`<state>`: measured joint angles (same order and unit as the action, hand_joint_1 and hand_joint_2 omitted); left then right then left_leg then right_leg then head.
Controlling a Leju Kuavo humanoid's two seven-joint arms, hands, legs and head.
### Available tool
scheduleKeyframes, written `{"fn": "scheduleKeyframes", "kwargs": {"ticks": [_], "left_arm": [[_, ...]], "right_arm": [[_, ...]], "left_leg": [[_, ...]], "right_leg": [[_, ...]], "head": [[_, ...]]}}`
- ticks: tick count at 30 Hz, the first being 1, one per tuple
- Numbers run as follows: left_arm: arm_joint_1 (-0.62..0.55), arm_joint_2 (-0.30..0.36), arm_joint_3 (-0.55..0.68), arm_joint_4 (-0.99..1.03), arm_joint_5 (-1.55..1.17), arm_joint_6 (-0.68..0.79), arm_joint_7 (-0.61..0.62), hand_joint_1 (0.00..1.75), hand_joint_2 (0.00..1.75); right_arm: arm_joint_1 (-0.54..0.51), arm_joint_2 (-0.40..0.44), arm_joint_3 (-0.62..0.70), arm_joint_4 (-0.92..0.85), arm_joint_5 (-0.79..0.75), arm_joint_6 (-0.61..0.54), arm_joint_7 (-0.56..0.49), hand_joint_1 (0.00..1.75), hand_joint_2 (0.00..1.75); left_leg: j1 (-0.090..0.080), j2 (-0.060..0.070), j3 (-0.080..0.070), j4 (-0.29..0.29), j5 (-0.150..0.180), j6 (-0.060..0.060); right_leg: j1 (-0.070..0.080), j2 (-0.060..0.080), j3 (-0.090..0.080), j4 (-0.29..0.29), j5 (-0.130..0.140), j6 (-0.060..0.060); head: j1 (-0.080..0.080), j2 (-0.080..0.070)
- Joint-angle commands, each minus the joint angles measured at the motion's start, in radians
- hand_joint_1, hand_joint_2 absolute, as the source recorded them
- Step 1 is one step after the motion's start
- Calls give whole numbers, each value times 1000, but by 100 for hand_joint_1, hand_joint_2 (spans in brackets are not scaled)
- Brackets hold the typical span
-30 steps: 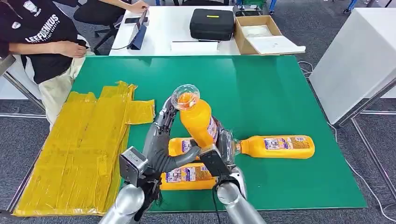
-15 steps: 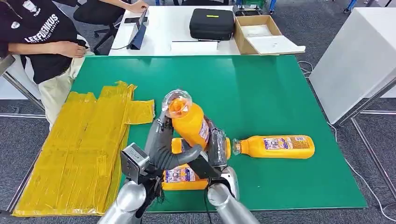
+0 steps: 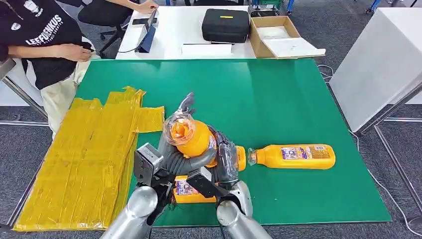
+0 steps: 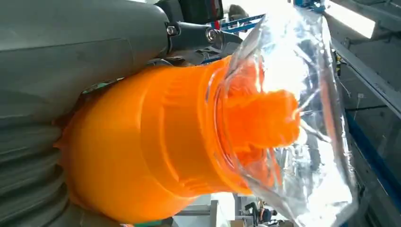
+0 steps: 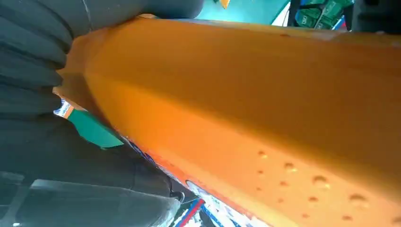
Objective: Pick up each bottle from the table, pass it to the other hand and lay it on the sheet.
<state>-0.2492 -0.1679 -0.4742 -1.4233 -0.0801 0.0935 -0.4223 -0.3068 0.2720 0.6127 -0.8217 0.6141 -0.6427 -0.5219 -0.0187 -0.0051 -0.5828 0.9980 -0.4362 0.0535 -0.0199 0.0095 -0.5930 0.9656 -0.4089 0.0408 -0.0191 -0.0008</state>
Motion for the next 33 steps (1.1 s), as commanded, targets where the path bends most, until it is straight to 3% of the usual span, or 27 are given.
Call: {"fn": "scheduleKeyframes", "kwargs": {"ticks": [1, 12, 13, 14, 15, 33], "left_arm": [[-58, -25, -10, 153, 23, -32, 30, 0, 175], [-61, -31, 4, 189, 42, -54, 33, 0, 175], [-64, -33, 5, 194, 44, -57, 33, 38, 175], [-64, -35, 5, 194, 46, -62, 34, 154, 175], [-64, -35, 5, 194, 47, -63, 34, 175, 175], [-42, -34, 41, 141, 81, -67, 25, 175, 175]], "right_arm": [[-25, 3, 89, 86, 81, -55, 5, 175, 175], [-21, 9, 58, 86, 98, -55, -7, 175, 175], [-25, 12, 46, 89, 91, -55, -14, 175, 175], [-25, 12, 39, 88, 90, -55, -17, 175, 175], [-25, 13, 38, 88, 90, -55, -18, 175, 175], [-20, 14, 7, 80, 95, -55, -21, 175, 175]], "left_leg": [[2, -2, 4, -1, -1, -4], [1, -2, 3, 0, -1, -4], [1, -2, 2, 0, 0, -3], [2, -2, 3, 0, -1, -4], [1, -2, 2, 0, 0, -4], [1, -1, 2, 0, -1, -3]], "right_leg": [[1, -3, 5, -2, -1, -2], [1, -2, 4, -1, -1, -2], [1, -2, 3, -1, -1, -2], [2, -3, 4, -1, -1, -3], [1, -3, 3, -1, -1, -2], [1, -2, 3, -1, -1, -2]], "head": [[0, 0], [0, 0], [0, 0], [0, 0], [0, 0], [0, 0]]}}
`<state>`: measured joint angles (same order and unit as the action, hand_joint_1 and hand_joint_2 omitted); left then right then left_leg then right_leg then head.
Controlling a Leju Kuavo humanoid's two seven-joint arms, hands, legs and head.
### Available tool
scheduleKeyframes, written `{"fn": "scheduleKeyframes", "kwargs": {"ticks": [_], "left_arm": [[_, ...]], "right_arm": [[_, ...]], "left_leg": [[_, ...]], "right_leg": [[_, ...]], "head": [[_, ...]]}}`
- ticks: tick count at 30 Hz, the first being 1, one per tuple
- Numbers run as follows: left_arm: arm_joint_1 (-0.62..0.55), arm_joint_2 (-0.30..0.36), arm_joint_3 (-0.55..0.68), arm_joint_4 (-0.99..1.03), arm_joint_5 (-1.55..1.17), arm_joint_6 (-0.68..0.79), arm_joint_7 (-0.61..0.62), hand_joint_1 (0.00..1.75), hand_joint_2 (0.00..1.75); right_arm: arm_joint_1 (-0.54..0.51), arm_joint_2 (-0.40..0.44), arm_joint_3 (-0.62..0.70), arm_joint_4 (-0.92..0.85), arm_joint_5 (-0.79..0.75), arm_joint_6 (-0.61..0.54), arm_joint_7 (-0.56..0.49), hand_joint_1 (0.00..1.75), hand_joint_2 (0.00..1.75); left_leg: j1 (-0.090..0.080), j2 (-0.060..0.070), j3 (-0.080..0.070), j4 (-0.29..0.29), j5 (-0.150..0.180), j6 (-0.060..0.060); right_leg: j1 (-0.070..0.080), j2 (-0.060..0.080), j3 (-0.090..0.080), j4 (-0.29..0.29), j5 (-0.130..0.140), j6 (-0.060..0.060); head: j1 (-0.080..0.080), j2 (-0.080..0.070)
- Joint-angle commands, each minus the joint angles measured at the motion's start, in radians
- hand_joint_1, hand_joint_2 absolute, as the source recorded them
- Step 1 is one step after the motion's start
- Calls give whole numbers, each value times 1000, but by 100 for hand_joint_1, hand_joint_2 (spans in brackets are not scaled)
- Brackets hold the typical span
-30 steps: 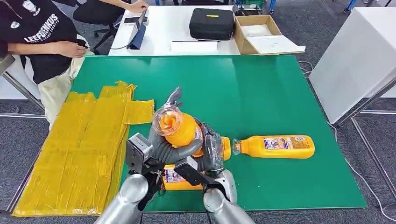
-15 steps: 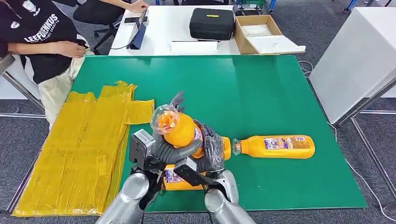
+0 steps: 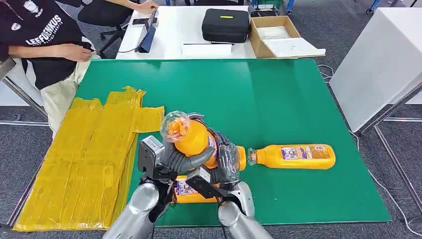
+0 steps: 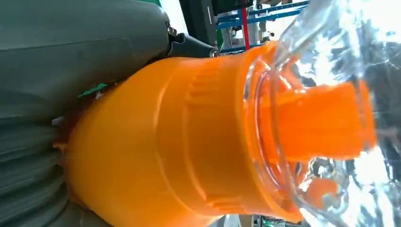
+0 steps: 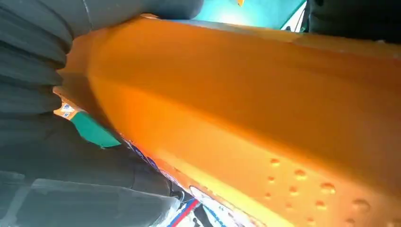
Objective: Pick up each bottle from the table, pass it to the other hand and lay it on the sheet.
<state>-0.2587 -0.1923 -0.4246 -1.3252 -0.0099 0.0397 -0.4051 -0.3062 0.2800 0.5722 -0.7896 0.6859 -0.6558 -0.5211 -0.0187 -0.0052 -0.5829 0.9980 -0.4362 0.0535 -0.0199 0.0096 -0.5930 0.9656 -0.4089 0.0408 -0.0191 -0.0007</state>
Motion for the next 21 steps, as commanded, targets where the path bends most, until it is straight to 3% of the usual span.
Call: {"fn": "scheduleKeyframes", "kwargs": {"ticks": [1, 11, 12, 13, 16, 21], "left_arm": [[-30, -9, -2, 32, 15, -13, 8, 175, 175], [-30, -8, 26, 24, 36, -9, -3, 175, 175], [-28, -4, 37, 17, 45, -6, -9, 175, 175], [-25, 3, 53, 4, 53, -3, -16, 175, 175], [-18, 24, 92, -28, 58, 17, -32, 175, 175], [-18, 24, 92, -28, 58, 17, -32, 175, 175]], "right_arm": [[-15, 3, 41, 31, 27, -42, -21, 175, 175], [4, -17, 44, -23, 4, -42, -14, 175, 175], [15, -27, 47, -52, -10, -42, -16, 37, 175], [29, -45, 64, -96, -33, -38, -15, 0, 175], [81, -90, 79, -233, -67, -17, -4, 0, 175], [81, -90, 79, -233, -67, -17, -4, 0, 175]], "left_leg": [[2, -1, 3, 0, -1, -4], [2, -1, 2, 0, -1, -4], [1, -1, 2, 0, -1, -4], [1, -1, 1, 0, 0, -2], [2, -1, 3, 0, -1, -4], [1, 0, 2, -1, -1, -4]], "right_leg": [[2, -2, 4, -1, -1, -3], [2, -2, 3, -1, -1, -2], [1, -2, 3, -1, -1, -2], [1, -2, 2, -1, 0, -1], [2, -2, 4, -1, -1, -3], [1, -1, 3, -1, -1, -2]], "head": [[0, 0], [0, 0], [0, 0], [0, 0], [0, 0], [0, 0]]}}
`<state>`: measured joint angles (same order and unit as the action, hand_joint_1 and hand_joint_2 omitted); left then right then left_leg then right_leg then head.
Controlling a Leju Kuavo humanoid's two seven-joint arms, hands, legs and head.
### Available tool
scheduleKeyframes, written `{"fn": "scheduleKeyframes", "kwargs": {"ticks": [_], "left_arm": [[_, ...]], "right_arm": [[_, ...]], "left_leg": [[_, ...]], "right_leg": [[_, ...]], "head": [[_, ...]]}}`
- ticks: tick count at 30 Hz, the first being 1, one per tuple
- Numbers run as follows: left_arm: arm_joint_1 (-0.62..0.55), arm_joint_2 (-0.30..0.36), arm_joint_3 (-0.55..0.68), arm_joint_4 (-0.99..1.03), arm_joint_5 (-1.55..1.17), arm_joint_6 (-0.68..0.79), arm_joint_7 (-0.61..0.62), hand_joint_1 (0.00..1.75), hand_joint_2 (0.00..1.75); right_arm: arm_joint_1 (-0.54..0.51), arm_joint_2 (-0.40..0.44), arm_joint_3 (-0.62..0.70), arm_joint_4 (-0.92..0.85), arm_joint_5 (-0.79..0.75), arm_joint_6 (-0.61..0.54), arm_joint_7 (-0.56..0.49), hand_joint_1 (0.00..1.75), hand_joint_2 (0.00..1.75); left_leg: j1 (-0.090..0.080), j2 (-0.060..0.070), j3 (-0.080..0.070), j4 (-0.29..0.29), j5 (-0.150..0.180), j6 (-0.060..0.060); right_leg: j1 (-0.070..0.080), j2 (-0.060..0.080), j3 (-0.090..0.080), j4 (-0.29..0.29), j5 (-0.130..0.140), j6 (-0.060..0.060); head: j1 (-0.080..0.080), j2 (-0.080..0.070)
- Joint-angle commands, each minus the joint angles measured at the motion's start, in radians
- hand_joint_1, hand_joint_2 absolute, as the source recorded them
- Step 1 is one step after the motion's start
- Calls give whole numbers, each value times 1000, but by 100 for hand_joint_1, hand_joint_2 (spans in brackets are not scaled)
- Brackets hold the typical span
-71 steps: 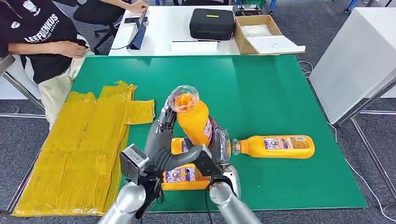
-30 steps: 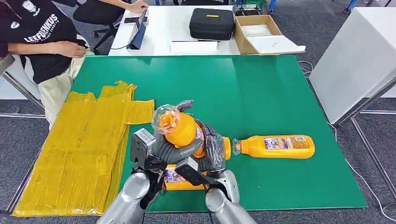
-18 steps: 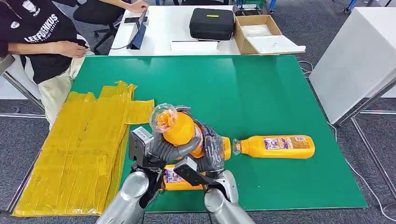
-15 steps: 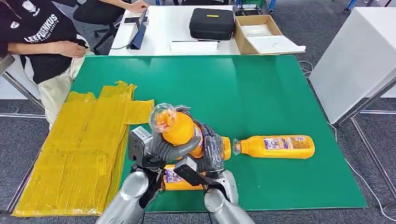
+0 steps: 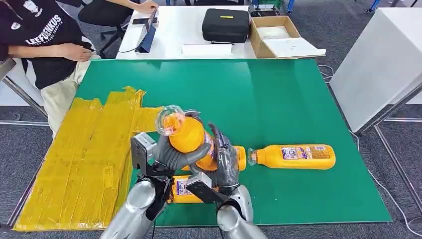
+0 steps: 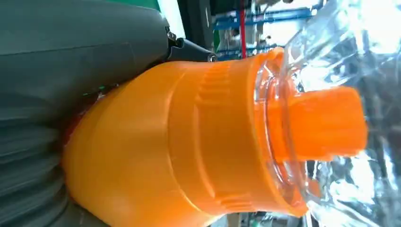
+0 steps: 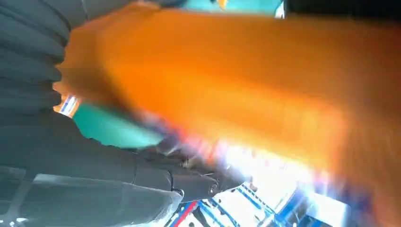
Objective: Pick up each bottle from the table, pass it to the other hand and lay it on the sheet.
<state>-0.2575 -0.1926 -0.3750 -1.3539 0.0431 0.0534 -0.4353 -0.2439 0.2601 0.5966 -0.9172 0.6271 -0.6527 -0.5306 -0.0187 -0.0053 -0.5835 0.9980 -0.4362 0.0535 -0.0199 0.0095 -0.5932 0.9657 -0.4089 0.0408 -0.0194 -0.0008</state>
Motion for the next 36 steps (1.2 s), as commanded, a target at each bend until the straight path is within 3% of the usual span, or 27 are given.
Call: {"fn": "scheduleKeyframes", "kwargs": {"ticks": [1, 4, 8, 11, 15, 21, 28, 30, 36], "left_arm": [[-20, 25, 43, 0, 5, 3, -2, 175, 175], [-4, 49, 104, -37, -11, 110, -43, 175, 175], [30, 81, 220, -63, 25, 125, -37, 175, 175], [62, 84, 269, -75, 33, 119, -60, 175, 175], [99, 75, 323, -102, -110, 257, -118, 175, 175], [153, 93, 284, -74, -733, 565, -39, 175, 175], [149, 92, 283, -63, -736, 569, -41, 175, 175], [141, 95, 296, -10, -974, 645, 30, 175, 175], [123, 23, 460, 103, -1483, 645, 86, 175, 175]], "right_arm": [[19, -70, 55, -106, -8, -20, 5, 0, 175], [107, -135, 61, -329, -52, 15, 6, 0, 175], [215, -247, 67, -645, -90, 77, 32, 0, 175], [234, -303, 69, -741, -122, 78, 22, 0, 175], [269, -366, 41, -837, -41, -12, 35, 0, 175], [391, -316, -146, -947, 141, -45, 72, 0, 175], [386, -314, -147, -941, 137, -45, 67, 0, 175], [387, -297, -185, -933, 148, -45, 66, 0, 175], [380, -281, -233, -879, 197, -45, 81, 0, 175]], "left_leg": [[2, 1, 4, 0, -2, -5], [2, -1, 3, 0, -1, -4], [2, -2, 3, 0, -2, -5], [1, 0, 3, 0, -2, -4], [2, 0, 5, 0, -3, -5], [0, -3, 1, -1, -1, -4], [0, -1, 2, -1, -2, -4], [1, -2, 3, -1, -2, -5], [0, 0, 3, -2, -2, -4]], "right_leg": [[2, -1, 5, -1, -1, -3], [2, -2, 4, -1, -1, -3], [1, -2, 4, -1, -2, -3], [1, 0, 3, -1, -1, -2], [2, -1, 5, -1, -3, -3], [0, -3, 2, -1, -2, -2], [0, -2, 2, -1, -1, -2], [1, -3, 4, -2, -1, -3], [0, -1, 3, -2, -1, -2]], "head": [[0, 0], [1, 0], [0, 0], [0, 0], [0, 0], [0, 0], [0, 0], [0, 0], [0, 0]]}}
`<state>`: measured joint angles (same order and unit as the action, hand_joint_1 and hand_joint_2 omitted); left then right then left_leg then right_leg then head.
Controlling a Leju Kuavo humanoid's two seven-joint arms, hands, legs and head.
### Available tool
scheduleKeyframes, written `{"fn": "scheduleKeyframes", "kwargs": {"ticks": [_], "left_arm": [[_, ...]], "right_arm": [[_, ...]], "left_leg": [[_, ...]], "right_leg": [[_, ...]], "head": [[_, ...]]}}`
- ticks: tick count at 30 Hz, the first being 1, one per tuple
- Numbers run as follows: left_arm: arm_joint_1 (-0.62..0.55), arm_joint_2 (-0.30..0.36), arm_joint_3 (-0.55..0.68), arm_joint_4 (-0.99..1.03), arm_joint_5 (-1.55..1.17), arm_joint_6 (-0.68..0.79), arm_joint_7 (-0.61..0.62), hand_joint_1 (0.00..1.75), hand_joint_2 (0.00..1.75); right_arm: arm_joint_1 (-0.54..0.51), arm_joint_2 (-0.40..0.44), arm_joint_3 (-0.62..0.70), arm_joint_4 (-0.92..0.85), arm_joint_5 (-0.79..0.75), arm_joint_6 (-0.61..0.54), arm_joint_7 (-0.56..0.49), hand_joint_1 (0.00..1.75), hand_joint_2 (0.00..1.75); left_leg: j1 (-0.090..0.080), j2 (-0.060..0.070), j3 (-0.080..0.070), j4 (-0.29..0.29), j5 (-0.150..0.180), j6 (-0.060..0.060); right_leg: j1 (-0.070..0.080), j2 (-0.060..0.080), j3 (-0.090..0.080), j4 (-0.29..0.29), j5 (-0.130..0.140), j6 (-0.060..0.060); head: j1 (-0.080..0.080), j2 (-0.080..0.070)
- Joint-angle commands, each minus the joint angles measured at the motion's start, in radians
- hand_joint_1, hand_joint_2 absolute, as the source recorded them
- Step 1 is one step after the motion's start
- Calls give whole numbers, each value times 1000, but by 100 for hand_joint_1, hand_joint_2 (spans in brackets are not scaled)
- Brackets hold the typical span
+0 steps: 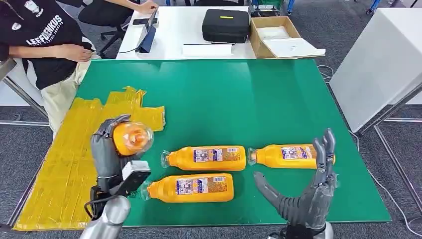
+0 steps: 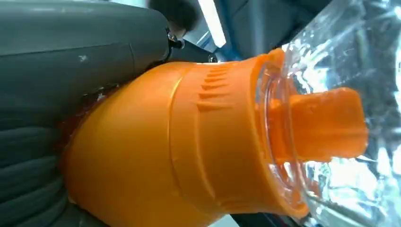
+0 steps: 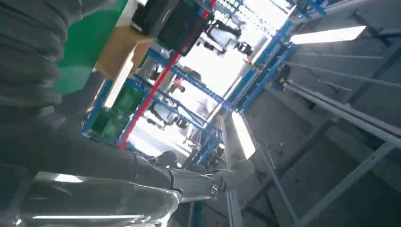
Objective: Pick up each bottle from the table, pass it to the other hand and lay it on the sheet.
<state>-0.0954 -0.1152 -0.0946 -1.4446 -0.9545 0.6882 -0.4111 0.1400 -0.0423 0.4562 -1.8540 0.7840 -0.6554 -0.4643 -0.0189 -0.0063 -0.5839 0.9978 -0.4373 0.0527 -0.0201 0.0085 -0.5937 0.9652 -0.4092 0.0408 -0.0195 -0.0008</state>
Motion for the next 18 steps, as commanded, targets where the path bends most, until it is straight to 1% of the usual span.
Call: {"fn": "scheduleKeyframes", "kwargs": {"ticks": [1, 2, 4, 5, 6, 7, 8, 9, 10, 12, 13, 14, 15, 16, 18], "left_arm": [[-39, -54, 180, 194, -485, 10, 62, 175, 175], [-46, -50, 180, 205, -516, 10, 80, 175, 175], [-61, -23, 146, 250, -570, 10, 146, 175, 175], [-78, 29, 85, 289, -616, 10, 251, 175, 175], [-91, 41, 64, 328, -616, 10, 275, 175, 175], [-97, 46, 60, 345, -616, 10, 289, 175, 175], [-108, 64, 52, 389, -616, 10, 309, 175, 175], [-116, 88, 22, 424, -616, 10, 358, 175, 175], [-119, 100, 11, 438, -616, 10, 372, 175, 175], [-128, 104, 22, 488, -616, 10, 388, 175, 175], [-132, 115, 7, 500, -616, 10, 407, 175, 175], [-183, 114, 12, 570, -616, 10, 419, 175, 175], [-143, 120, 12, 550, -616, 10, 433, 175, 175], [-146, 121, 14, 566, -616, 10, 444, 175, 175], [-152, 124, 35, 602, -616, 10, 464, 175, 175]], "right_arm": [[-4, 21, -93, 57, 40, -43, 14, 0, 175], [-1, 23, -91, 60, 43, -43, 15, 0, 175], [-3, 18, -82, 66, 47, -43, 25, 0, 175], [-11, 18, -80, 74, 50, -43, 28, 0, 175], [-17, 21, -83, 80, 52, -43, 28, 0, 175], [-22, 22, -80, 84, 52, -43, 30, 0, 175], [-35, 20, -72, 90, 52, -43, 39, 0, 175], [-47, 16, -66, 98, 58, -43, 47, 0, 175], [-52, 14, -64, 101, 57, -43, 48, 0, 175], [-55, 8, -66, 109, 53, -43, 44, 0, 175], [-54, 7, -66, 111, 52, -43, 42, 0, 175], [-52, 4, -63, 114, 50, -43, 40, 0, 175], [-48, 5, -69, 123, 41, -43, 21, 0, 175], [-50, 2, -63, 124, 47, -43, 31, 0, 175], [-60, -7, -51, 133, 50, -43, 49, 0, 175]], "left_leg": [[1, 1, 5, -2, -1, -4], [1, 0, 3, -1, 0, -3], [1, 0, 4, -2, -1, -4], [2, -1, 7, -2, -1, -6], [2, -1, 8, -2, -1, -7], [1, -1, 3, -2, 0, -3], [2, -1, 6, -2, 0, -5], [1, 0, 5, -3, 0, -4], [1, 0, 7, -3, 0, -5], [2, 2, 6, -3, 0, -5], [1, 1, 3, -2, 0, -3], [1, 1, 5, -2, 0, -4], [2, 1, 6, -2, -1, -6], [2, -1, 5, -2, 0, -4], [2, 1, 5, -2, 0, -4]], "right_leg": [[1, -1, 6, -2, -1, -2], [1, 0, 3, -2, 0, -2], [1, -1, 5, -2, -1, -2], [2, -2, 7, -3, -1, -3], [2, -3, 8, -3, -2, -4], [1, -2, 3, -2, 0, -2], [2, -2, 6, -3, -1, -3], [1, -1, 5, -2, 0, -3], [1, -1, 6, -3, 0, -3], [2, 0, 6, -3, 0, -3], [1, 0, 3, -2, 0, -2], [1, 0, 5, -2, 0, -3], [2, 0, 6, -3, 0, -3], [2, -2, 5, -3, 0, -3], [2, -1, 5, -3, 0, -2]], "head": [[0, 0], [0, 0], [1, 0], [0, 0], [0, 0], [0, 0], [0, 0], [0, 0], [0, 0], [0, 0], [0, 0], [0, 0], [0, 0], [0, 0], [0, 0]]}}
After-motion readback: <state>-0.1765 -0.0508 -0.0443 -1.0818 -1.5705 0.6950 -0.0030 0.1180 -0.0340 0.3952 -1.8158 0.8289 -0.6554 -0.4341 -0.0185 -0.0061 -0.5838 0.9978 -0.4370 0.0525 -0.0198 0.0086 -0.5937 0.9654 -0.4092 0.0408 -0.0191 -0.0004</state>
